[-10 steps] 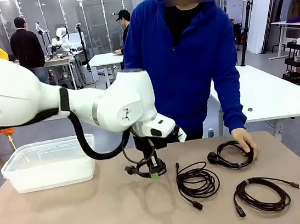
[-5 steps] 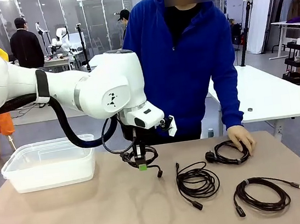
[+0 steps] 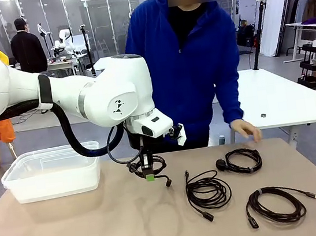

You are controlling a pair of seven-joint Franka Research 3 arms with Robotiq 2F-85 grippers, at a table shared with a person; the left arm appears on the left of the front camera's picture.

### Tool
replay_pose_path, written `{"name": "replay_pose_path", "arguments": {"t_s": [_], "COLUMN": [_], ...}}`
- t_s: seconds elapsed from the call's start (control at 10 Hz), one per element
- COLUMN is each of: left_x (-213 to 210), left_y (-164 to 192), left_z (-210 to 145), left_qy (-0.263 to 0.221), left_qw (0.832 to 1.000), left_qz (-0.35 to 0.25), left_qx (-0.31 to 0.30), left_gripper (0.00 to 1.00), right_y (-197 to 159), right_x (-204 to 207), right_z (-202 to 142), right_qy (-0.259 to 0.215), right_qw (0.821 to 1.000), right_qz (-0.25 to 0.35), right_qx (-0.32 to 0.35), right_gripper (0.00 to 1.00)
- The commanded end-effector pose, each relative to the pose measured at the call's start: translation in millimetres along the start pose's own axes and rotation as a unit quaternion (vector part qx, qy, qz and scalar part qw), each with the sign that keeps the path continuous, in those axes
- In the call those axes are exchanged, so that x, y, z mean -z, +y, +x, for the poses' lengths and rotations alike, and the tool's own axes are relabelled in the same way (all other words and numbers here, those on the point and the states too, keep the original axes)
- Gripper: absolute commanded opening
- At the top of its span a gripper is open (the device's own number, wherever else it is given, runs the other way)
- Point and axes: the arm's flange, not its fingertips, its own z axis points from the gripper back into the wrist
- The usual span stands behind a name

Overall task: Organize and store the cables.
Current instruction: Place the Power Cable into the Organizing box.

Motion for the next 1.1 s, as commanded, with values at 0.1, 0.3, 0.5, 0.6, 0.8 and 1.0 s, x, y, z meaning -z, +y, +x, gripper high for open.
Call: {"name": "replay_pose_path", "arguments": {"t_s": [0.1,0.3,0.5,0.6,0.8,1.0], "left_x": [-16.4,-62.1,-84.7,-94.3,-113.6,-121.3], "left_y": [9.2,18.1,19.1,21.6,29.3,33.8], "left_z": [-18.1,-70.1,-116.6,-143.9,-202.0,-253.5], "left_qy": [-0.014,-0.063,-0.075,-0.081,-0.083,-0.087], "left_qw": [1.0,0.996,0.991,0.988,0.982,0.98], "left_qz": [0.013,0.059,0.109,0.131,0.168,0.173], "left_qx": [-0.001,0.007,-0.001,-0.011,-0.029,-0.038], "left_gripper": [0.11,0.11,0.11,0.11,0.11,0.11], "right_y": [-0.7,-0.7,-0.7,-0.7,-0.7,-0.7], "right_x": [-0.6,-0.6,-0.6,-0.6,-0.6,-0.6], "right_z": [3.1,3.1,3.1,3.1,3.1,3.1], "right_qy": [-0.007,-0.007,-0.007,-0.007,-0.007,-0.007], "right_qw": [1.0,1.0,1.0,1.0,1.0,1.0], "right_qz": [-0.001,-0.001,-0.001,-0.001,-0.001,-0.001], "right_qx": [0.002,0.002,0.002,0.002,0.002,0.002], "right_gripper": [1.0,1.0,1.0,1.0,1.0,1.0]}}
